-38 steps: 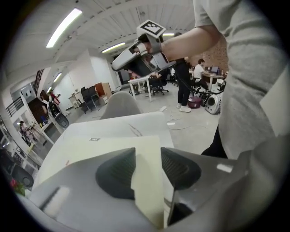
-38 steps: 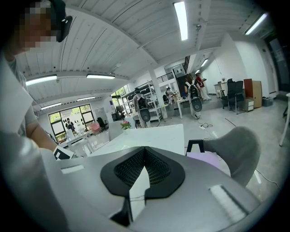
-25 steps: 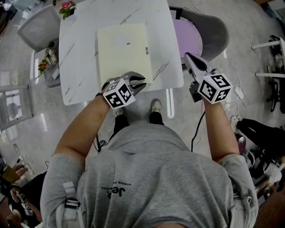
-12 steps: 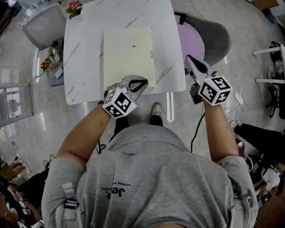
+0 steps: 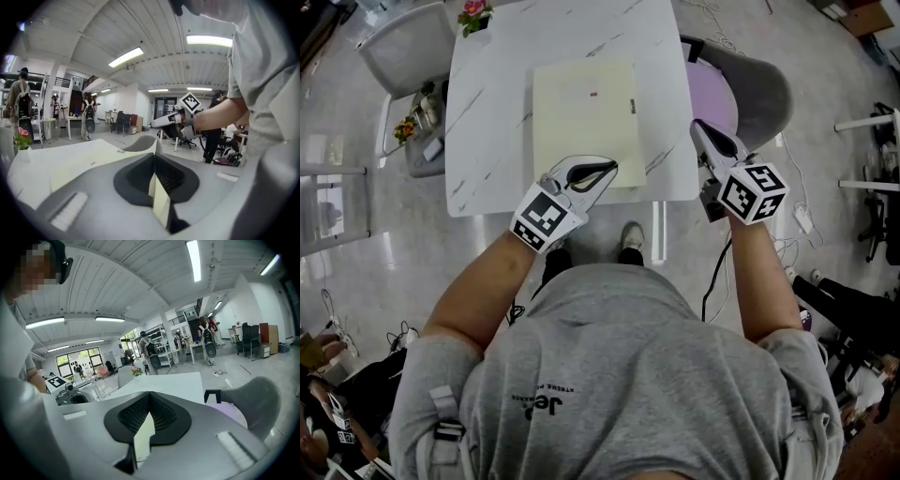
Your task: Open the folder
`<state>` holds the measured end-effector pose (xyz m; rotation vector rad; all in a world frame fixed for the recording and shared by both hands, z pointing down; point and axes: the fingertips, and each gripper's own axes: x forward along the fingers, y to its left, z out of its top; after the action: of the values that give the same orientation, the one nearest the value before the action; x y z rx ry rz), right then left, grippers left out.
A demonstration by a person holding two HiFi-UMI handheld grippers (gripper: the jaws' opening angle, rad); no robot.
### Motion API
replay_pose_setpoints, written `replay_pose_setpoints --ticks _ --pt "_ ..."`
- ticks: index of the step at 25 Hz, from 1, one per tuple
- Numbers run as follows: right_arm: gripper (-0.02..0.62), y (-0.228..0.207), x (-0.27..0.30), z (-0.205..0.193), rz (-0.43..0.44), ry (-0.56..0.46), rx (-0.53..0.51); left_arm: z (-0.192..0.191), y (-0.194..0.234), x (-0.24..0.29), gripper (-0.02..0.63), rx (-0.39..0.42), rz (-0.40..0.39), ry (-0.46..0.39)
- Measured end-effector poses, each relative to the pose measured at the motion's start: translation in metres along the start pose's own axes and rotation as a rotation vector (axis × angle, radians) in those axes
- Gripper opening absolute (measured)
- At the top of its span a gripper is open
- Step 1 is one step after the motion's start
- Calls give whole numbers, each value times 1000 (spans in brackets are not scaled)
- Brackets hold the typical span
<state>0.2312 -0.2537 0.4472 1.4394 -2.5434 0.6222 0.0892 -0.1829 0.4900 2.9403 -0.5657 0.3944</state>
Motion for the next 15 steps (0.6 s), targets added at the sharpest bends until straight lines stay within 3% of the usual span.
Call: replay_pose_setpoints --ticks 5,10,15 --pt "-3 11 8 6 21 2 -14 16 11 -27 63 -31 79 -67" --pt "-3 23 19 11 43 6 -21 22 30 -76 63 -57 212 -125" --pt "-3 41 37 17 80 15 -39 24 47 -131 63 -171 346 -213"
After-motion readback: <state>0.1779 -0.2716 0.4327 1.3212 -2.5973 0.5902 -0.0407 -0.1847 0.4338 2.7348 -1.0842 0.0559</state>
